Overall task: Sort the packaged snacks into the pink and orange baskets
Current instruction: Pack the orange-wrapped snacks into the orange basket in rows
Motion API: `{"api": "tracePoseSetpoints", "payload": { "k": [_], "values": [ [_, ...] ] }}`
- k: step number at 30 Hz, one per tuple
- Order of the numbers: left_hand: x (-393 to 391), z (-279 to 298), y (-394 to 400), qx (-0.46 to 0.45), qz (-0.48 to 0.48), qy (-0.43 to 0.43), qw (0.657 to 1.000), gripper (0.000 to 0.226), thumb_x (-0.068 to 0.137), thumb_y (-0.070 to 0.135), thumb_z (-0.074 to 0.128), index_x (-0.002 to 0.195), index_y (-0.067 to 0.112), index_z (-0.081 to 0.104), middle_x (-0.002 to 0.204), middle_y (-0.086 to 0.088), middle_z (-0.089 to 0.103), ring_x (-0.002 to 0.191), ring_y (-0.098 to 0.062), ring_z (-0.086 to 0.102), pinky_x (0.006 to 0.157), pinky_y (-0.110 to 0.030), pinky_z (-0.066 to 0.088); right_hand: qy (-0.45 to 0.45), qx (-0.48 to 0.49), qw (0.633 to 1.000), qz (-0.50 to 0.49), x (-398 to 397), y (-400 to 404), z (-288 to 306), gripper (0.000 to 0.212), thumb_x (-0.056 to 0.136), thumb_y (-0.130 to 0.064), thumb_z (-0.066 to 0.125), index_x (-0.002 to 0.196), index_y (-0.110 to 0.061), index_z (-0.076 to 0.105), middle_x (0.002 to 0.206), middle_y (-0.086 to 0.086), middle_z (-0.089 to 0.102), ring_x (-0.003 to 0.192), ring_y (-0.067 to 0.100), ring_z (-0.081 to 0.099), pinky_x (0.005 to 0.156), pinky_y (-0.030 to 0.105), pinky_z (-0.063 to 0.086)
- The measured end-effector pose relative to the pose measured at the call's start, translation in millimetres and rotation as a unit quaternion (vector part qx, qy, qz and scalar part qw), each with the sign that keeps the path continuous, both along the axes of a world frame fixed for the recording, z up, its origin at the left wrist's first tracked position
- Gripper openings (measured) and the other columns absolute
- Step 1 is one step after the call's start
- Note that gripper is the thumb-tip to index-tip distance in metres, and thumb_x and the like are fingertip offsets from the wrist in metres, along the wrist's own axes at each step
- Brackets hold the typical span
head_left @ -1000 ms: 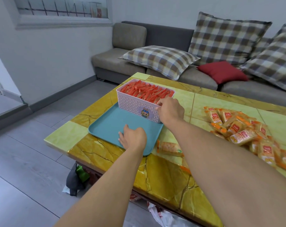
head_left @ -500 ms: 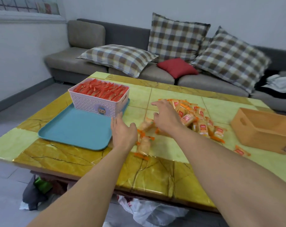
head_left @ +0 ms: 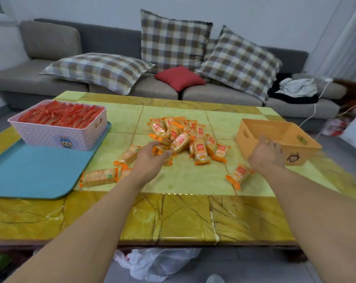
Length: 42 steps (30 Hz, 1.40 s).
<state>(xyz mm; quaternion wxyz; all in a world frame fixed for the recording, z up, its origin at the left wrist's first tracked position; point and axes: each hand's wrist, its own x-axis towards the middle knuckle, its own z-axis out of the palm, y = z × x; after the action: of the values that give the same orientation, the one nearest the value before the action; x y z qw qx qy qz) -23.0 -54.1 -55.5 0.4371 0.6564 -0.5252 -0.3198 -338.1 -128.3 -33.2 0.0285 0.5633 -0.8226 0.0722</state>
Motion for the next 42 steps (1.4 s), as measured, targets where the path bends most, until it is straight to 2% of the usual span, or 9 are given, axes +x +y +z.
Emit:
{"api": "tracePoseSetpoints", "payload": {
  "k": [2, 7, 14, 18, 22, 24, 27, 35, 42],
  "values": [
    [-9, 1, -3, -0.008, 0.007, 0.011, 1.0, 0.047, 0.093, 0.035, 0.07, 0.135, 0.02, 0.056, 0.123, -0.003, 0.058, 0.085, -0.003, 0.054, 0.058, -0.005, 0.039, 0.032, 0.001, 0.999, 0.006, -12, -4, -6, 0.058, 0.091, -0.02, 0.059, 0.144, -0.011, 0.04, 0.144, 0.016, 0.043, 0.134, 0.038, 0.037, 0.107, 0.045, 0.034],
    [-19, -2, -5, -0.018, 0.018, 0.0, 1.0, 0.051, 0.091, 0.04, 0.07, 0.137, 0.021, 0.056, 0.132, 0.002, 0.055, 0.115, -0.017, 0.053, 0.082, -0.024, 0.039, 0.146, -0.024, 0.989, 0.02, -21, -9, -6, 0.028, 0.094, -0.021, 0.055, 0.121, -0.02, 0.062, 0.13, 0.013, 0.056, 0.123, 0.035, 0.042, 0.098, 0.044, 0.034],
    [-16, 2, -2, -0.051, 0.07, 0.074, 0.993, 0.039, 0.092, 0.041, 0.067, 0.129, 0.031, 0.058, 0.143, 0.002, 0.05, 0.131, -0.021, 0.048, 0.103, -0.037, 0.044, 0.178, -0.154, 0.957, 0.172, -16, 0, -6, 0.011, 0.099, -0.018, 0.055, 0.103, -0.025, 0.062, 0.099, 0.003, 0.063, 0.102, 0.029, 0.051, 0.081, 0.041, 0.03],
    [-12, 16, 10, -0.061, 0.074, 0.097, 0.991, 0.04, 0.094, 0.041, 0.066, 0.131, 0.031, 0.058, 0.143, 0.001, 0.052, 0.136, -0.017, 0.045, 0.102, -0.034, 0.041, 0.162, -0.237, 0.905, 0.313, 49, 25, 25, 0.028, 0.081, 0.002, 0.059, 0.098, -0.02, 0.065, 0.086, 0.008, 0.06, 0.083, 0.031, 0.059, 0.072, 0.041, 0.037],
    [0, 26, 24, -0.063, 0.093, 0.152, 0.982, 0.032, 0.088, 0.05, 0.067, 0.117, 0.037, 0.064, 0.126, 0.006, 0.061, 0.118, -0.017, 0.058, 0.094, -0.033, 0.05, 0.139, -0.256, 0.851, 0.438, 128, 92, 51, 0.037, 0.074, -0.005, 0.039, 0.092, -0.02, 0.067, 0.08, 0.007, 0.057, 0.07, 0.031, 0.062, 0.055, 0.034, 0.036],
    [13, 33, 32, -0.061, 0.108, 0.214, 0.969, 0.027, 0.086, 0.055, 0.065, 0.105, 0.036, 0.065, 0.119, 0.005, 0.066, 0.114, -0.019, 0.062, 0.099, -0.046, 0.053, 0.12, -0.231, 0.835, 0.484, 158, 130, 50, 0.04, 0.078, -0.01, 0.032, 0.096, -0.022, 0.066, 0.084, 0.005, 0.058, 0.075, 0.031, 0.063, 0.057, 0.035, 0.034],
    [27, 39, 44, -0.034, 0.117, 0.279, 0.953, 0.033, 0.099, 0.043, 0.055, 0.123, 0.022, 0.063, 0.125, 0.003, 0.063, 0.11, -0.021, 0.065, 0.09, -0.042, 0.057, 0.076, -0.167, 0.831, 0.525, 189, 170, 31, 0.037, 0.085, -0.005, 0.035, 0.106, -0.02, 0.062, 0.096, 0.005, 0.058, 0.089, 0.031, 0.062, 0.063, 0.038, 0.032],
    [37, 34, 71, 0.071, 0.065, 0.147, 0.984, 0.023, 0.091, 0.027, 0.067, 0.114, 0.021, 0.065, 0.101, -0.003, 0.071, 0.083, -0.021, 0.066, 0.07, -0.037, 0.055, 0.009, -0.1, 0.838, 0.537, 207, 192, 2, 0.016, 0.101, -0.02, 0.052, 0.113, -0.023, 0.062, 0.097, 0.001, 0.058, 0.09, 0.027, 0.06, 0.062, 0.035, 0.03],
    [39, 21, 64, 0.081, 0.043, -0.026, 0.995, 0.055, 0.084, 0.009, 0.055, 0.136, 0.025, 0.06, 0.112, -0.006, 0.072, 0.09, -0.025, 0.067, 0.065, -0.034, 0.058, -0.02, -0.083, 0.853, 0.515, 209, 179, -3, 0.014, 0.1, -0.025, 0.056, 0.109, -0.029, 0.067, 0.094, -0.006, 0.058, 0.097, 0.022, 0.06, 0.066, 0.034, 0.029]
  ]
}}
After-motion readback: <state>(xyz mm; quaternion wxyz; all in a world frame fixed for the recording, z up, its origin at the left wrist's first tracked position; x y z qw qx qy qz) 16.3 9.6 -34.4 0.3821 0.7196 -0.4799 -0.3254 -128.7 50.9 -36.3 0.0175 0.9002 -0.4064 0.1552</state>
